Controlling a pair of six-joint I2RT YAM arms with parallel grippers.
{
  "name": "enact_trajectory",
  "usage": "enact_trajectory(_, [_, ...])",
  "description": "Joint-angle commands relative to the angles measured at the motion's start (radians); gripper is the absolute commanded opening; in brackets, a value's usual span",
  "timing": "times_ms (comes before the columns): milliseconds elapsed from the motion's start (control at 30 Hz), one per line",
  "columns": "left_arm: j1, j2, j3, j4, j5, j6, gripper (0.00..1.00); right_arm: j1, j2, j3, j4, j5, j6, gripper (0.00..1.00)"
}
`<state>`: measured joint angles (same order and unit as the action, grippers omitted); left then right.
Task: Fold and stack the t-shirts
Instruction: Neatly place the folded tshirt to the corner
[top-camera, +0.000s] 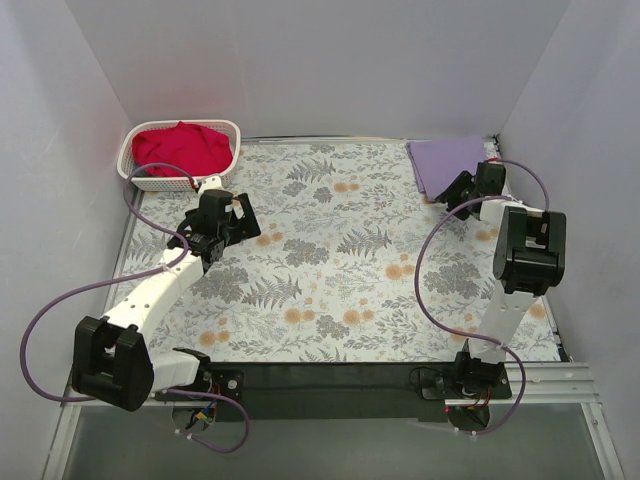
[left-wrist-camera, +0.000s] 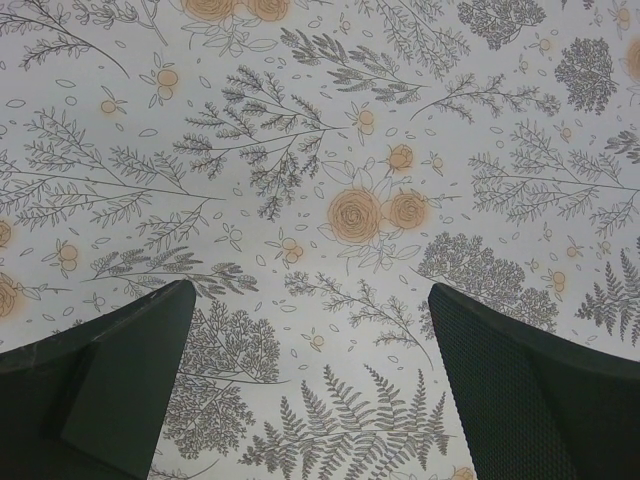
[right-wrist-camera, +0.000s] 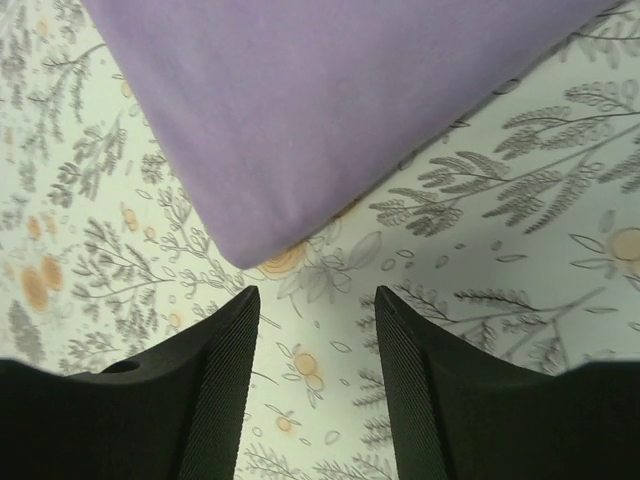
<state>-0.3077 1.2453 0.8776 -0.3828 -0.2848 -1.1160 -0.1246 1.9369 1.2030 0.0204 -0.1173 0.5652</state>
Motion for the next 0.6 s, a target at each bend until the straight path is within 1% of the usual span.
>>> enact_trajectory(0, [0.004,-0.040,0.001,0.015,0.001,0.002,0.97,-0.006,0.042,-0.011,0.214,-0.085,0.168,0.47])
enact_trajectory(100, [0.004,-0.044,0.000,0.015,-0.002,0.002,0.97,-0.003,0.092,-0.002,0.268,-0.097,0.205,0.43])
enact_trajectory(233, [0.004,-0.049,0.001,0.016,-0.002,0.002,0.96,-0.001,0.137,0.018,0.322,-0.087,0.229,0.43])
enact_trajectory(400, [0.004,-0.044,-0.002,0.019,0.003,0.004,0.96,-0.001,0.204,0.084,0.349,-0.068,0.252,0.41])
enact_trajectory(567, [0.004,-0.037,-0.002,0.021,-0.002,0.005,0.96,-0.001,0.273,0.168,0.357,-0.082,0.278,0.39])
